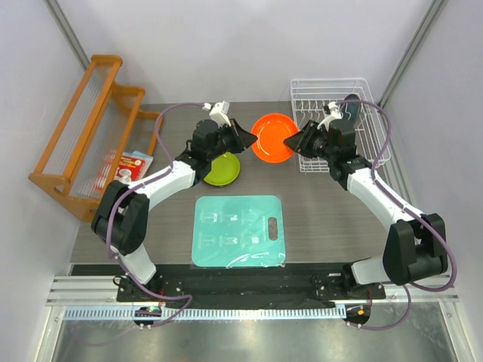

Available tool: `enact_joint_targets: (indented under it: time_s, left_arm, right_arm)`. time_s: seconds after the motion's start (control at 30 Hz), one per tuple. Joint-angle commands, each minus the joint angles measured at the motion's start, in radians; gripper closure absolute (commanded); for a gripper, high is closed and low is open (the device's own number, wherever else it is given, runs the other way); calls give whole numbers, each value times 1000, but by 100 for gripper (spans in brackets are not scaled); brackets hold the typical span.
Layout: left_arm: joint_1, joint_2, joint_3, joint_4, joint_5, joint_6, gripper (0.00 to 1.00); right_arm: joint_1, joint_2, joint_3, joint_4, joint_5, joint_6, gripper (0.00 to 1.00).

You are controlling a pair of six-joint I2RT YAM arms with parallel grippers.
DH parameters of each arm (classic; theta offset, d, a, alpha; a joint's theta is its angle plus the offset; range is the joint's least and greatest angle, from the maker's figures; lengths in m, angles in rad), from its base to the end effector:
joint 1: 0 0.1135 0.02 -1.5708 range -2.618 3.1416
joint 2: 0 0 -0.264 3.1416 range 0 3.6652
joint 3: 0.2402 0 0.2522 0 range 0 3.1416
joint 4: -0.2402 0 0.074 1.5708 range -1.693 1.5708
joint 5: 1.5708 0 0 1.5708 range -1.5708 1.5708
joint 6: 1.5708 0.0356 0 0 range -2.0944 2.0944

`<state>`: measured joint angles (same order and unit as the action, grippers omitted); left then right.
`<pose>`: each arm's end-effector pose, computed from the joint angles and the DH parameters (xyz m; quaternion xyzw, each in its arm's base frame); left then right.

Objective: Unload the plates from the dish rack

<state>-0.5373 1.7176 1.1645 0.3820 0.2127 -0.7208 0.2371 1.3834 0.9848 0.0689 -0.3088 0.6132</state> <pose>0.3448 -0.2141 0.2785 -0.0016 0.7637 -0.4425 0.4701 0.3104 0.0861 0.2982 0.0624 0.8064 0.3510 0.4718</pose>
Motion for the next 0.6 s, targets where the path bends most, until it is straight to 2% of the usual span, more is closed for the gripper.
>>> enact_joint_targets:
  time_s: [0.0,0.17,0.23,0.3,0.33,0.37,0.47,0.57]
  left_arm:
    - [-6,-32,-20,-68,-99,101,100]
    - [-6,-24,-19,-63,-90,109,100]
    - [-6,-16,-16,-63,-85,107,100]
    - [-6,-15,-19,-61,-90,104,100]
    - [-6,-18,-22,-57,-96,104,100]
    - [-6,-19,-22,-61,-107,106,100]
    - [-6,-21,-20,-80,-131,113,100]
    - [-6,-23,-25,-88,-144,118,100]
  right_arm:
    - [19,5,64,45,-27,-26,67]
    - [19,29,83,52,-42,-21,68]
    - [19,32,84,57,-50,-20,72]
    - [19,35,81,55,-55,-23,63]
    - [19,37,80,55,-58,-27,54]
    - [18,36,77,55,-56,-27,49]
    - [19,34,74,52,-44,-35,41]
    - [19,37,78,49,-44,-35,40]
